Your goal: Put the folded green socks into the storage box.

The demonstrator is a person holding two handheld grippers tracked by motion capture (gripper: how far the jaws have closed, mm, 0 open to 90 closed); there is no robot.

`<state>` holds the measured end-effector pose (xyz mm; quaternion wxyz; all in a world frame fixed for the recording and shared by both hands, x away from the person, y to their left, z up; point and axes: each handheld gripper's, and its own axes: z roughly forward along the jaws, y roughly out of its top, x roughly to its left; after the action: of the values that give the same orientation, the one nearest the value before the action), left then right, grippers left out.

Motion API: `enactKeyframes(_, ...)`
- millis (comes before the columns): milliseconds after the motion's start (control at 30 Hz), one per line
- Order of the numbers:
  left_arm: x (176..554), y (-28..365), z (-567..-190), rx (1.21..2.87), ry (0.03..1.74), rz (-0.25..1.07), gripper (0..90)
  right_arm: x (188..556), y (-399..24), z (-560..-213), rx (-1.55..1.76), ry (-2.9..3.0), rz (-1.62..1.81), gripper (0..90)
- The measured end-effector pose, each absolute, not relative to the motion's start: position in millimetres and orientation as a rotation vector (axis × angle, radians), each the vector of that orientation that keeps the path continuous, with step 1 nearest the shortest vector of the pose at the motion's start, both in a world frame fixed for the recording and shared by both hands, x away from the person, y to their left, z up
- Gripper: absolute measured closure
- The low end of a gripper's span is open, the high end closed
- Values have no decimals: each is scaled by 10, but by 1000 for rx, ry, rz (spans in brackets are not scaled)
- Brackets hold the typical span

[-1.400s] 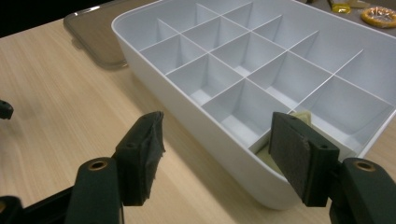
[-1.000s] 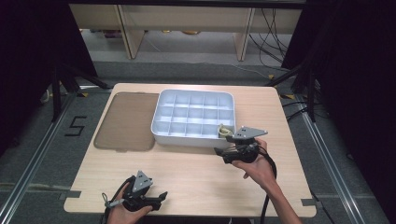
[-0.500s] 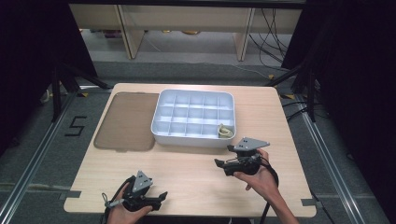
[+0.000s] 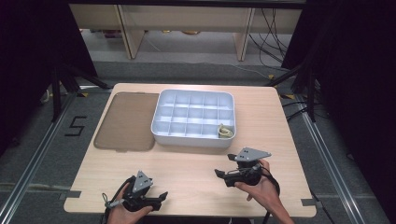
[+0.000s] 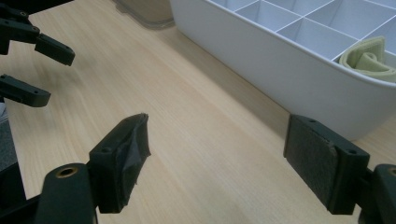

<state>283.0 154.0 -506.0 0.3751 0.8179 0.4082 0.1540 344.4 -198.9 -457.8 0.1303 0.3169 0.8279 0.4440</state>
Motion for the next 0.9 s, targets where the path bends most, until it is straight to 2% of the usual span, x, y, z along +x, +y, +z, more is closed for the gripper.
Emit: enactKeyframes(900, 2823, 1529, -5059, 2099, 1039, 391, 236, 3186, -2067, -4831, 914, 2480, 1273, 165)
